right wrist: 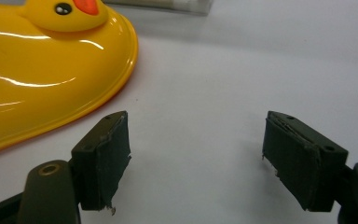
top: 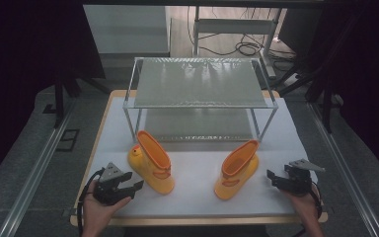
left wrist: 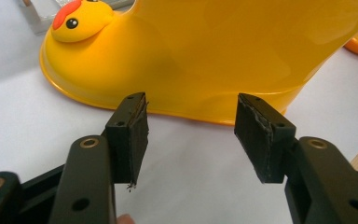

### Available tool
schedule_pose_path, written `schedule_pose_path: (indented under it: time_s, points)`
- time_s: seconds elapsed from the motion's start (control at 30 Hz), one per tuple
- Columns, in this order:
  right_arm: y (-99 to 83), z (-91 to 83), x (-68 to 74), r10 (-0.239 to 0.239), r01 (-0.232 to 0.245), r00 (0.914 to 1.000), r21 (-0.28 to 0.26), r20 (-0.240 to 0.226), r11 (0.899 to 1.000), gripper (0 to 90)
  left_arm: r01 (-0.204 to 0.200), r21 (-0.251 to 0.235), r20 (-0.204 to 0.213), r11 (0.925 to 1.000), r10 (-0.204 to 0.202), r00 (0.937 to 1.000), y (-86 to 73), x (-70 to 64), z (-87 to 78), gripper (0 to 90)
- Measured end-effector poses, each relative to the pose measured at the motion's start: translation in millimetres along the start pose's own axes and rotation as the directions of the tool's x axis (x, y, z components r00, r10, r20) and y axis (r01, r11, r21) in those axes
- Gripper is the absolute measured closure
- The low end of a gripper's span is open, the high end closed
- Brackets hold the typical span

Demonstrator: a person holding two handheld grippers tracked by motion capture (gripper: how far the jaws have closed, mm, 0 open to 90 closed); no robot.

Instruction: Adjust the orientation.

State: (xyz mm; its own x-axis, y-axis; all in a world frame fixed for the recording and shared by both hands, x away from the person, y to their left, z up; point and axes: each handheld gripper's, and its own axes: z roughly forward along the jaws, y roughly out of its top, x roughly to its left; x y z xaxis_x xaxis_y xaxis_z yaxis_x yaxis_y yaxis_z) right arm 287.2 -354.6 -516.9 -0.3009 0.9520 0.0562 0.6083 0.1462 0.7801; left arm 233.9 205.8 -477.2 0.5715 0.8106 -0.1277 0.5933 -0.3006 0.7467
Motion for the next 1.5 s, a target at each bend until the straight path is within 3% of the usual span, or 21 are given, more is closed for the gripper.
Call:
schedule_pose_path:
  time_s: [0.13, 0.3, 0.43, 0.6, 0.63, 0.7, 1.1, 1.3, 1.5]
  points:
    - [-2.0, -3.5, -2.8, -0.007, 0.007, 1.0, -0.018, 0.005, 1.0, 25.0, 0.007, -0.002, 0.008, 1.0, -0.007, 0.9999, -0.3, -1.0, -0.1, 48.2]
    - [-2.9, -4.4, -3.3, 0.002, -0.002, 1.0, -0.017, -0.004, 1.0, 25.8, 0.024, -0.023, 0.038, 0.9995, -0.023, 0.999, -0.2, -6.5, -3.7, 70.5]
    - [-2.6, -3.4, -3.7, 0.004, -0.004, 1.0, -0.005, -0.007, 1.0, 25.9, 0.022, -0.039, 0.057, 0.999, -0.02, 0.9981, 0.5, -16.1, -5.3, 81.1]
    - [-2.8, -3.6, -4.6, 0.017, -0.017, 0.9999, -0.005, -0.001, 1.0, 26.5, -0.015, -0.076, 0.091, 0.997, 0.022, 0.9956, 2.7, -42.8, -5.4, 84.8]
    - [-2.8, -3.6, -4.6, 0.017, -0.017, 0.9999, -0.005, -0.001, 1.0, 26.5, -0.015, -0.076, 0.091, 0.997, 0.022, 0.9956, 2.7, -42.8, -5.4, 84.9]
    - [-2.9, -3.4, -4.8, 0.018, -0.018, 0.9998, -0.003, 0.003, 1.0, 26.5, -0.04, -0.068, 0.103, 0.9969, 0.047, 0.9936, 2.5, -56.7, -1.8, 85.0]
    - [-3.0, -3.4, -5.4, 0.029, -0.029, 0.9995, -0.001, 0.01, 1.0, 26.5, -0.062, -0.077, 0.118, 0.9951, 0.071, 0.9905, 3.4, -88.4, 25.8, 88.7]
    - [-3.1, -3.4, -6.1, 0.039, -0.039, 0.9991, -0.001, 0.016, 0.999, 26.4, -0.081, -0.091, 0.056, 0.9926, 0.086, 0.9948, 10.2, -101.8, 46.0, 89.6]
    - [-3.2, -3.4, -6.1, 0.04, -0.04, 0.999, 0.0, 0.017, 0.999, 26.5, -0.064, -0.098, 0.018, 0.9931, 0.066, 0.9976, 11.2, -97.8, 49.9, 89.8]
